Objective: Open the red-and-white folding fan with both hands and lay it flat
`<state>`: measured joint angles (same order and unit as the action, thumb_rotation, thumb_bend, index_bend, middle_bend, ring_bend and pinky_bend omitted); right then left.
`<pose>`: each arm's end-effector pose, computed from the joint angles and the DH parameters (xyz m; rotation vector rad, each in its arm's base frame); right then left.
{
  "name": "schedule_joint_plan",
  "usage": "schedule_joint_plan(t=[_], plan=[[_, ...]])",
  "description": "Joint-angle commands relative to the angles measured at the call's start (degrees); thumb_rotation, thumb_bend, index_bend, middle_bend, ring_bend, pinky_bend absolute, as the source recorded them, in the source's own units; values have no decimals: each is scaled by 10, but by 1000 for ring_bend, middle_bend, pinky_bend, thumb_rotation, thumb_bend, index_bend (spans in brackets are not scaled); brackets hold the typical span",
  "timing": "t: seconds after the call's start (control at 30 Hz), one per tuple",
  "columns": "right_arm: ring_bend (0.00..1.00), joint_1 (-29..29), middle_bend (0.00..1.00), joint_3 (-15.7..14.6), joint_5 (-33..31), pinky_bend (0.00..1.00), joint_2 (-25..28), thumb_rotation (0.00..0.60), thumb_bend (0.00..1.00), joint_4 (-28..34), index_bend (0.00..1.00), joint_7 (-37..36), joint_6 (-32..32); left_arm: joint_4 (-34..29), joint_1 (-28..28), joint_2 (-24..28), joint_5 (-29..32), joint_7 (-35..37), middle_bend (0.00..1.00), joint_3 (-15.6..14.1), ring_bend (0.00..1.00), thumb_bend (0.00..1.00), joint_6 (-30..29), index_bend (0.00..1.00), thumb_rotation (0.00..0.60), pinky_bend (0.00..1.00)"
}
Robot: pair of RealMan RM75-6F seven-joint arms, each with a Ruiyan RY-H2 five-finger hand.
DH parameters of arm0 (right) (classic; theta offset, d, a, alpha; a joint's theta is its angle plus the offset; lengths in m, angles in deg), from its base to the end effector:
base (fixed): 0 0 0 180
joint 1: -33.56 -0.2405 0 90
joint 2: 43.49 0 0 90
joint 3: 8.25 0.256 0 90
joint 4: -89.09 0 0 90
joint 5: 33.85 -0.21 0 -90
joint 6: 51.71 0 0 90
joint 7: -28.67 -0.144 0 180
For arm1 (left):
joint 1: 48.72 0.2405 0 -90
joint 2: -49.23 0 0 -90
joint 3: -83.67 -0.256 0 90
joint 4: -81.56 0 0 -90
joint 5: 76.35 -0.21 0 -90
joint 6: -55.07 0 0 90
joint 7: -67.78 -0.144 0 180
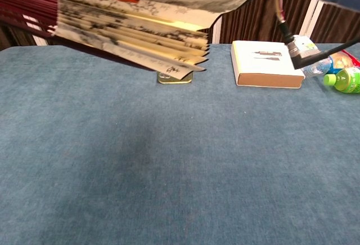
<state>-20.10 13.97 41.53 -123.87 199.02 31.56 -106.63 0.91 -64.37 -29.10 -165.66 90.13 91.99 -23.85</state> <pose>0.0425 -0.3025 0.0533 2.0723 -0.9792 1.7028 -0.2737 0.2571 0.0935 -1.3886 -1.1405 -1.3709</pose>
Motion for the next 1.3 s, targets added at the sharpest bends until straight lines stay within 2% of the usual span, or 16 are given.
schedule_joint_plan(t=[0.03,0.27,0.4,0.53,0.63,0.83,1.07,1.3], plan=[[215,-9,121,-2,-13,137,-21,600,429,1,853,14,-6,1,-15,-19,-6,39,0,-4,0,125,12,115,600,0],[215,-27,121,-11,-44,137,-81,600,429,-12,853,61,-26,-3,-46,-53,-34,102,0,-26,0,124,35,135,600,0],[215,-31,121,-15,-53,137,-98,600,430,-16,853,77,-35,-4,-63,-69,-41,129,0,-30,0,124,44,148,600,0],[216,-33,121,-15,-57,137,-102,600,430,-14,853,83,-38,-4,-73,-74,-41,140,0,-33,0,124,53,160,600,0],[215,-35,121,-14,-59,137,-103,600,430,-12,853,86,-39,-3,-79,-79,-40,144,0,-33,0,133,54,206,600,0],[216,-35,121,-14,-60,137,-99,600,431,3,855,88,-40,9,-91,-99,-22,157,0,-17,0,249,51,305,600,0],[215,-36,121,-13,-62,137,-98,600,432,11,858,91,-42,8,-107,-105,-20,179,0,-14,0,272,62,321,600,0],[215,-36,121,-16,-64,137,-97,600,434,14,858,92,-44,16,-127,-122,-25,182,1,-26,0,271,83,333,600,0]])
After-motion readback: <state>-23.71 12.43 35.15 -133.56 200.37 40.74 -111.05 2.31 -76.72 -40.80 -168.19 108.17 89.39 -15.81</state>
